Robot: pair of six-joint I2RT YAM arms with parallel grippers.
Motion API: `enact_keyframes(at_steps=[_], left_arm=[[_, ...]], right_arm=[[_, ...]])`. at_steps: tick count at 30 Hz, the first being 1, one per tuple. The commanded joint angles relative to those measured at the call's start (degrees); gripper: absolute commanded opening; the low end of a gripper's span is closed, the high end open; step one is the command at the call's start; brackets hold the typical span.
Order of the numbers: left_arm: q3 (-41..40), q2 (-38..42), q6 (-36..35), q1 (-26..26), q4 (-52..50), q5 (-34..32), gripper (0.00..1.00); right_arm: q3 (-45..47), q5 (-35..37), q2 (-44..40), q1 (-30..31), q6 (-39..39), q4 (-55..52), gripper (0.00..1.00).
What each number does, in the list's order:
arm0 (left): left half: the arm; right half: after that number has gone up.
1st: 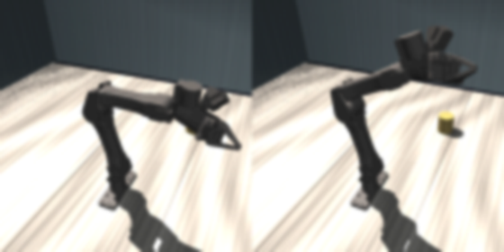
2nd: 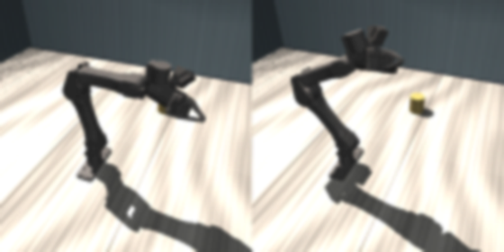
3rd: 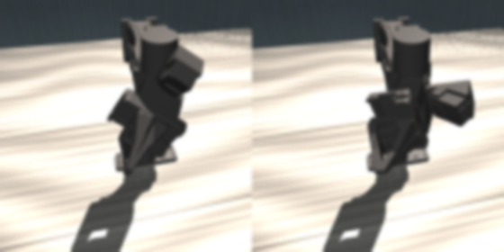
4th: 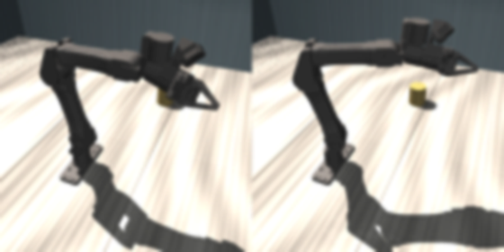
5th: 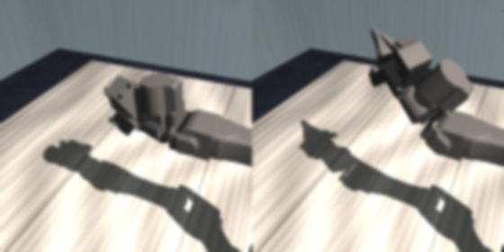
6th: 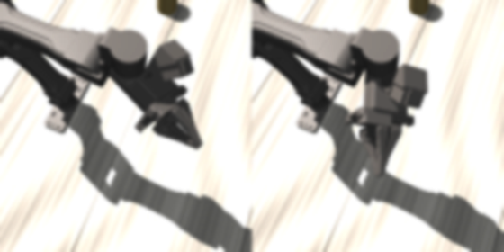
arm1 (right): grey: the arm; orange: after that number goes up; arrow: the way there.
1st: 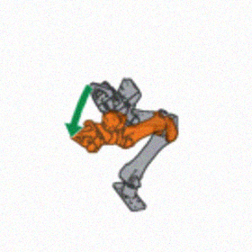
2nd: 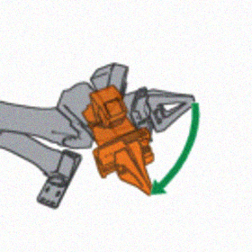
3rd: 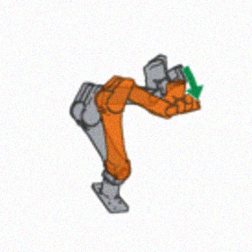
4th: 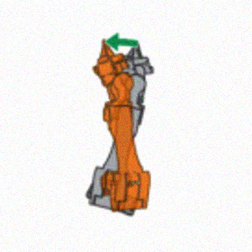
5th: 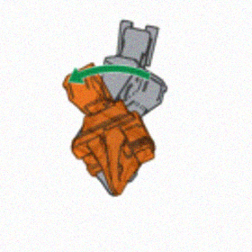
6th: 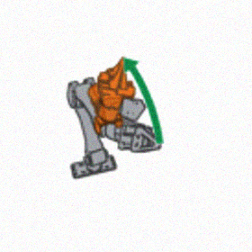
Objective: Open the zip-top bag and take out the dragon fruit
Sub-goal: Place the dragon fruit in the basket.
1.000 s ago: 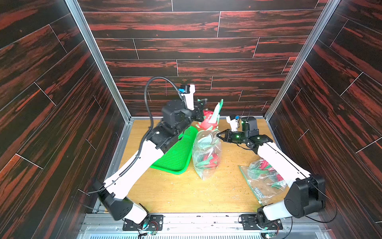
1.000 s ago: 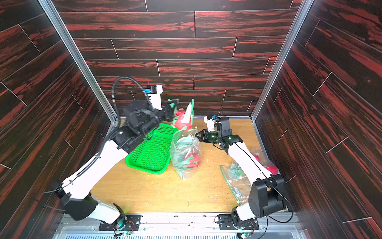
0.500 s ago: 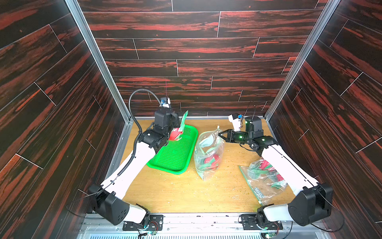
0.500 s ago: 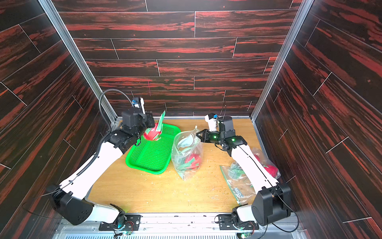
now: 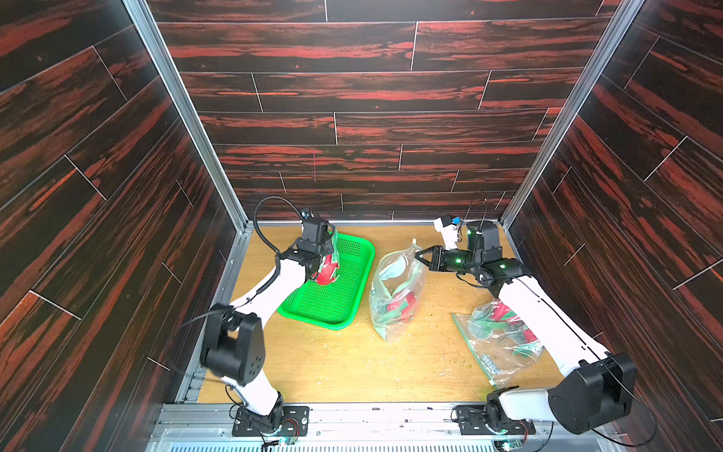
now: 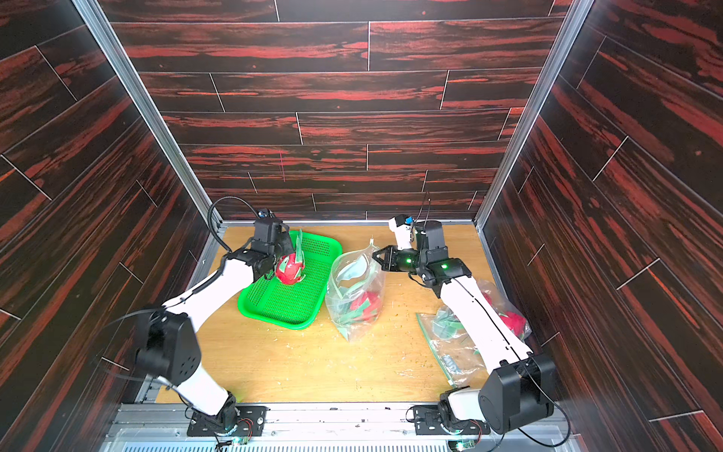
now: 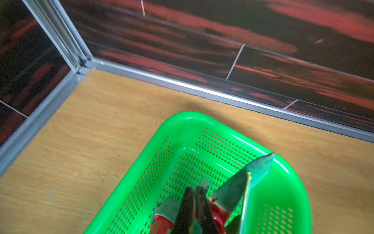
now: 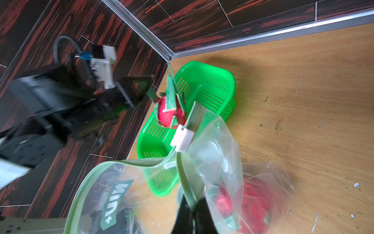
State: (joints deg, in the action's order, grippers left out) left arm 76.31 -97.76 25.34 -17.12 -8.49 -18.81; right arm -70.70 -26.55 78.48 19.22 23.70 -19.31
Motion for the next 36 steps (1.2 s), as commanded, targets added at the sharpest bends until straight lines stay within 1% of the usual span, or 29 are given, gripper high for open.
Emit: enact_keyframes(at_steps=[1,4,8,12,16,20,23,27,30,33,35,36], left_arm=[[3.4,-2.3,3.4,1.7,5.0,0.5,0.00],[3.7,-5.7,5.1,2.8,7.1,2.1,0.00],[5.9,-8.7,6.4,3.3,6.5,1.5,0.00],[8.6,-11.7,6.6,3.7,4.9,2.5,0.01],[11.3,-13.8,6.7,3.8,2.2,2.1,0.17],[14.2,-15.2,6.6,4.0,-0.2,2.5,0.24],[15.3,-14.1,5.9,4.1,-1.2,3.7,0.36],[16.6,-10.0,5.1,4.0,-4.3,8.3,0.47],[16.7,-5.0,5.6,3.6,-7.4,14.1,0.51],[16.3,0.2,6.2,2.1,-10.4,23.0,0.55],[15.7,2.9,7.6,0.8,-10.6,31.5,0.56],[15.3,4.4,8.2,-0.2,-10.6,35.0,0.58]], right_arm=[[0.2,-1.1,-1.5,0.2,-0.7,-0.5,0.00],[0.1,-1.4,-1.5,0.2,-0.9,-0.7,0.00],[0.0,-1.6,-1.5,0.2,-1.2,-0.8,0.00],[0.2,-1.8,-1.0,0.2,-1.2,-0.6,0.00],[0.2,-2.0,-0.4,0.2,-1.2,-0.4,0.00],[0.1,-2.0,0.2,0.3,-1.3,-0.4,0.00],[-0.5,-1.9,0.6,0.2,-1.5,-0.9,0.00],[-1.3,-2.1,0.8,0.2,-1.9,-1.5,0.00],[-2.1,-2.0,1.2,0.2,-2.4,-2.4,0.00],[-2.5,-1.7,1.6,0.2,-2.7,-3.0,0.00],[-2.6,-1.2,1.5,0.3,-3.0,-3.1,0.00],[-2.8,-0.9,1.6,0.3,-3.2,-3.3,0.00]])
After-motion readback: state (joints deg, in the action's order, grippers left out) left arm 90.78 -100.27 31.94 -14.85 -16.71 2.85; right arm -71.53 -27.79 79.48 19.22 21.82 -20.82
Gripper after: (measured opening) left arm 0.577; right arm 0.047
